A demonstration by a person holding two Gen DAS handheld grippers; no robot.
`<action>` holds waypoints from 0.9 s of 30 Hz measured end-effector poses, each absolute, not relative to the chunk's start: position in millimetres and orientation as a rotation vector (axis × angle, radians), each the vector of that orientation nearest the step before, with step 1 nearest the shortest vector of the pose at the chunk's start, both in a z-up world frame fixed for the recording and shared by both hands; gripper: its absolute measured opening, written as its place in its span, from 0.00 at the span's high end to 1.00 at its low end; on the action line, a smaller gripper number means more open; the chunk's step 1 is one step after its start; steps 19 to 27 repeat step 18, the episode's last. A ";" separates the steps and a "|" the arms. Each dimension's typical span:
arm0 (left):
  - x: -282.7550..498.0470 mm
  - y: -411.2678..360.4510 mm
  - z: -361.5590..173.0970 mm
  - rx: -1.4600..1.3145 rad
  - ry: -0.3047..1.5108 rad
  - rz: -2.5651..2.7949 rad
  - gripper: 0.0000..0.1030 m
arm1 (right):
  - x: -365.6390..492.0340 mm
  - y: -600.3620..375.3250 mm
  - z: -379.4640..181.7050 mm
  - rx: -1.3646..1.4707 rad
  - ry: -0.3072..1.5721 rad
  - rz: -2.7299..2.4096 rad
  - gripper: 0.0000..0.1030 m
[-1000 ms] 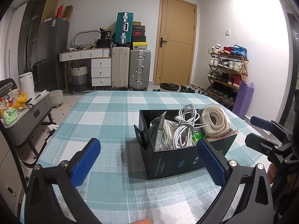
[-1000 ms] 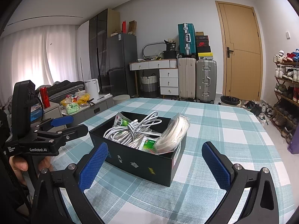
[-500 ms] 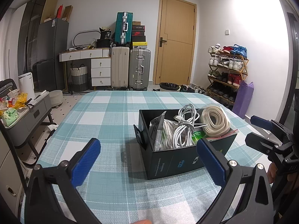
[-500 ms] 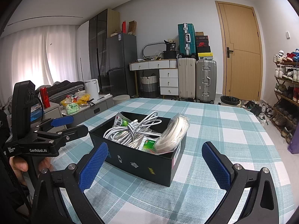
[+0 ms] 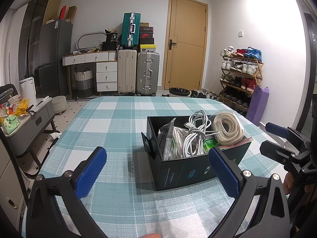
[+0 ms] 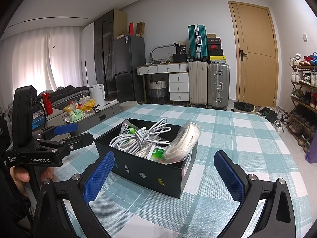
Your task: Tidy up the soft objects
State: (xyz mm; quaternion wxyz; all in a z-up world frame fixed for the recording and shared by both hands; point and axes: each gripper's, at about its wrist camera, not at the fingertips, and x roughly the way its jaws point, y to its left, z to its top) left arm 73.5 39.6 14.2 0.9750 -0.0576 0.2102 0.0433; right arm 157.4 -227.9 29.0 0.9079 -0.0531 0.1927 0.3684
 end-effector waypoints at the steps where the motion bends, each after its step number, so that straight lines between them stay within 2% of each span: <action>1: 73.5 39.6 14.2 -0.116 0.424 0.087 0.00 | 157.2 -228.3 29.1 -0.110 0.398 0.760 0.01; 27: 73.6 39.8 13.6 -0.115 0.425 0.093 0.00 | 157.3 -227.9 29.0 -0.110 0.398 0.760 0.01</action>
